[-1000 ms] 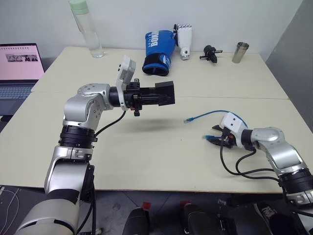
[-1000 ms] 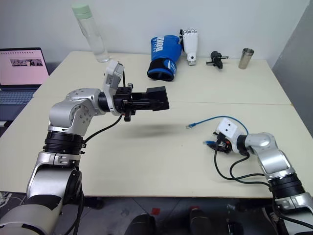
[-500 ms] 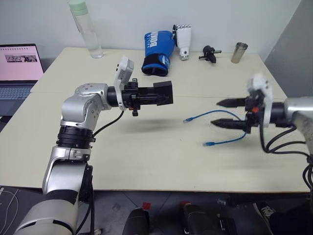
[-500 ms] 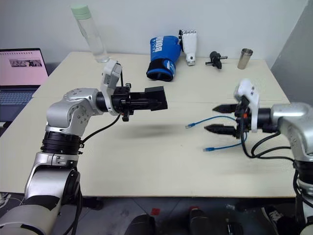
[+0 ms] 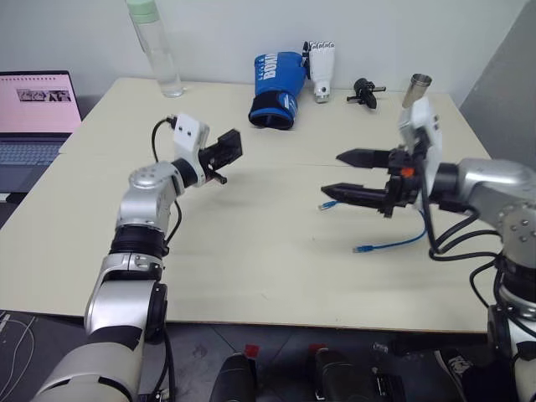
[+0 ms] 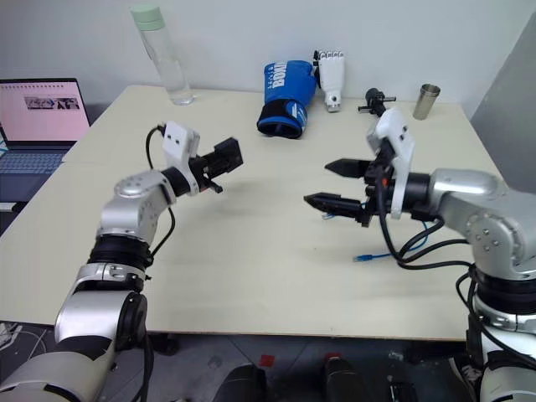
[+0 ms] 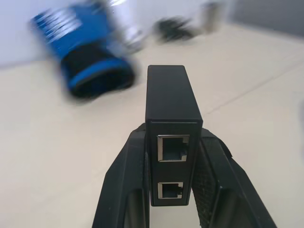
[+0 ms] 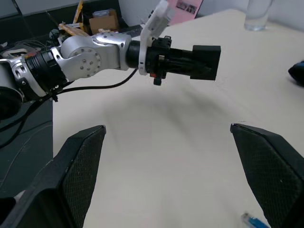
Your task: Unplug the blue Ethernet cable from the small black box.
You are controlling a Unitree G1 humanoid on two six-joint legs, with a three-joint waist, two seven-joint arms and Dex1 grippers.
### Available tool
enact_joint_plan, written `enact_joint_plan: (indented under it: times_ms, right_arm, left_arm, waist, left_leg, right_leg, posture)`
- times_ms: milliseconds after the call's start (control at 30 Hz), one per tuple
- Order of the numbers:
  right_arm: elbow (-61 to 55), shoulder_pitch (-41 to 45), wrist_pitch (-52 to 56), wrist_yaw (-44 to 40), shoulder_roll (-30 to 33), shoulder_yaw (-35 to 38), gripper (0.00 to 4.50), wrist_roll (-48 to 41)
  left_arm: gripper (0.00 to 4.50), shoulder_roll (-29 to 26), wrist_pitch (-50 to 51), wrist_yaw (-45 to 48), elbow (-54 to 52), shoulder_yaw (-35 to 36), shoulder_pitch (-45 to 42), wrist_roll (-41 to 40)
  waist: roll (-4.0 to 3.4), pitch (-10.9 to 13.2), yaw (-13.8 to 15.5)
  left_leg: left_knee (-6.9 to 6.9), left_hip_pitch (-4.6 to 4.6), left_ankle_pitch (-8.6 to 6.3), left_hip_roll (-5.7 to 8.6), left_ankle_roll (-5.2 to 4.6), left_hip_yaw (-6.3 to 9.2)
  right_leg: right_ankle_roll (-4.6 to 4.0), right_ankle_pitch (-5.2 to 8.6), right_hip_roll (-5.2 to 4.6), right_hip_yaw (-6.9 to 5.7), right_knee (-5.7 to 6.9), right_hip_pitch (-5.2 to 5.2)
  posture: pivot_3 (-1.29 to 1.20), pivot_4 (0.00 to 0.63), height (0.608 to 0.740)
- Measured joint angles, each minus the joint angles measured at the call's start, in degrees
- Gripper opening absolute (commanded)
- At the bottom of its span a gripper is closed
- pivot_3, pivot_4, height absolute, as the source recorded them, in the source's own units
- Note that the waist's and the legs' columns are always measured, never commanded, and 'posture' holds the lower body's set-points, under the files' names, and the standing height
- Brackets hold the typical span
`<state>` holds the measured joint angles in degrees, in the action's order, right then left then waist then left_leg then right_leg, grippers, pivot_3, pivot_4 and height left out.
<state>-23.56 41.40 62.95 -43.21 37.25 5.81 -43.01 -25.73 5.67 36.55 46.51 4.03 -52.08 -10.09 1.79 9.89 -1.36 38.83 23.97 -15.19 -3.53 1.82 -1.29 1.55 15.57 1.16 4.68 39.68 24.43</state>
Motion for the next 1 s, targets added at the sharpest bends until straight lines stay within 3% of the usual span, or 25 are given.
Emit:
enact_joint_plan:
  times_ms: [367,433,633,900,1000]
  right_arm:
    - [-1.2,-4.89,-3.55,6.28,-2.34,-0.53,4.45,2.45]
    - [-1.2,-5.93,-4.0,6.9,-2.26,-0.53,4.5,2.97]
    - [-1.2,-7.26,-4.34,7.31,-2.14,-0.53,4.5,3.57]
    - [-1.2,-7.79,-4.81,7.39,-1.64,-0.53,4.5,3.8]
    - [-1.24,-8.18,-4.6,7.51,-1.32,-0.38,4.5,3.39]
  left_arm:
    - [0.79,5.1,-11.64,-9.94,10.16,1.1,4.38,2.54]
    - [1.49,5.48,-12.72,-10.45,10.97,1.54,4.39,2.54]
    - [2.55,5.61,-13.52,-10.74,13.53,2.04,4.37,2.54]
    - [4.47,4.63,-12.26,-8.7,11.37,2.66,4.02,2.41]
    - [4.47,3.15,-6.71,-7.25,4.56,2.7,4.22,1.82]
  waist:
    - [0.01,-0.01,0.11]
    - [0.01,-0.01,0.09]
    - [0.01,-0.01,-0.02]
    - [0.01,-0.01,-0.01]
    - [0.01,-0.01,-0.02]
  left_leg:
    - [0.05,0.12,0.01,0.05,0.01,0.41]
    - [0.05,0.12,0.01,0.05,0.02,0.52]
    - [0.05,0.12,0.01,0.07,0.02,0.6]
    - [0.05,0.13,0.01,0.07,0.02,0.64]
    - [0.05,0.14,0.02,0.06,0.03,0.66]
  right_leg:
    - [0.0,0.0,-0.06,-0.46,-0.04,-0.11]
    - [-0.01,0.0,-0.05,-0.57,-0.06,-0.18]
    - [-0.01,0.0,-0.04,-0.62,-0.09,-0.22]
    - [-0.01,0.0,-0.04,-0.66,-0.11,-0.25]
    - [-0.01,0.0,-0.04,-0.66,-0.11,-0.24]
  posture:
    - [0.0,0.15,0.74]
    - [0.0,0.15,0.74]
    - [0.0,0.15,0.74]
    - [0.0,0.15,0.74]
    - [0.0,0.15,0.74]
